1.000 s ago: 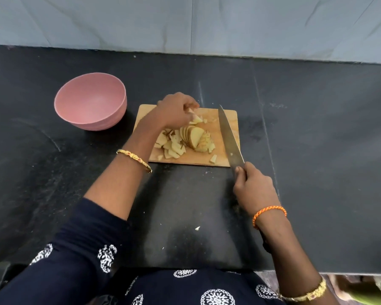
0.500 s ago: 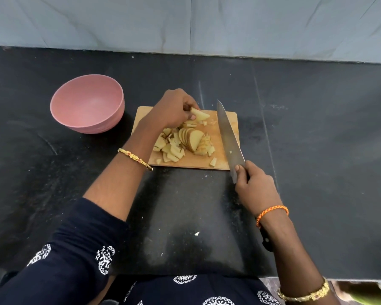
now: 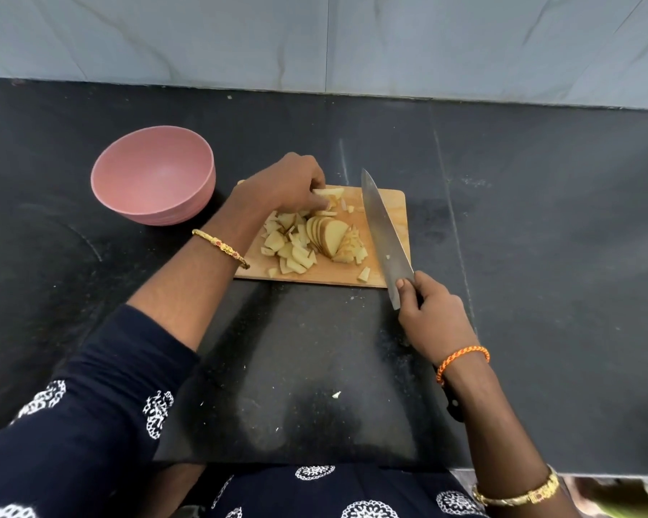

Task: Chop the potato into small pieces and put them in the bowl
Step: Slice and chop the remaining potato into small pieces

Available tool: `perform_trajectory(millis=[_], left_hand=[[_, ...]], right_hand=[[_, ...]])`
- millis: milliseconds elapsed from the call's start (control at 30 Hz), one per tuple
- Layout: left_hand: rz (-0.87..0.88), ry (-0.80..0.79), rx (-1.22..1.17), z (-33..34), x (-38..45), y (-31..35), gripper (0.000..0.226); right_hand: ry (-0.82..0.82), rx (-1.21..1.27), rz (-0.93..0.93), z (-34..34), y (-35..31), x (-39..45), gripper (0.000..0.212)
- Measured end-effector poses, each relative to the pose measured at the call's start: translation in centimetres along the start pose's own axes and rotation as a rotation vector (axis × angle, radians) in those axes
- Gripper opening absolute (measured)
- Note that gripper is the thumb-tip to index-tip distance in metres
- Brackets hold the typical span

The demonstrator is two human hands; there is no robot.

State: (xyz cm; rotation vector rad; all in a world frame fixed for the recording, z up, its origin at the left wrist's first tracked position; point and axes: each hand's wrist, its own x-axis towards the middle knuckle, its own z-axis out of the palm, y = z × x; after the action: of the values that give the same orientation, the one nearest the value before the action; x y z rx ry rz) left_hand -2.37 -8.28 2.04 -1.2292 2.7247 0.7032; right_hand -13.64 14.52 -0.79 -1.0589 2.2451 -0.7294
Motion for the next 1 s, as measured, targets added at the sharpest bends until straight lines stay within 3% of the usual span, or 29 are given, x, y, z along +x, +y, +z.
perform_trajectory(millis=[333, 533, 733, 1000], left_hand=[[-0.003, -0.025, -0.164, -0.8, 0.0, -0.2, 0.023], [0.116, -0.042, -0.249, -0.2, -0.8, 2.3, 0.022], [0.167, -0.123, -0.104, 2.4, 0.4, 5.2, 0.027], [0.109, 0.080, 0.116, 4.2, -0.4, 5.6, 0.033]], right_hand=[[0.063, 0.079, 0.047, -0.4, -0.2, -0.4, 0.038], [0.072, 0.134, 0.082, -0.3, 0.2, -0.7, 0.040], [0.121, 0.198, 0.165, -1.2, 1.3, -0.9, 0.038], [0.054, 0.054, 0.120, -1.2, 1.3, -1.4, 0.039]])
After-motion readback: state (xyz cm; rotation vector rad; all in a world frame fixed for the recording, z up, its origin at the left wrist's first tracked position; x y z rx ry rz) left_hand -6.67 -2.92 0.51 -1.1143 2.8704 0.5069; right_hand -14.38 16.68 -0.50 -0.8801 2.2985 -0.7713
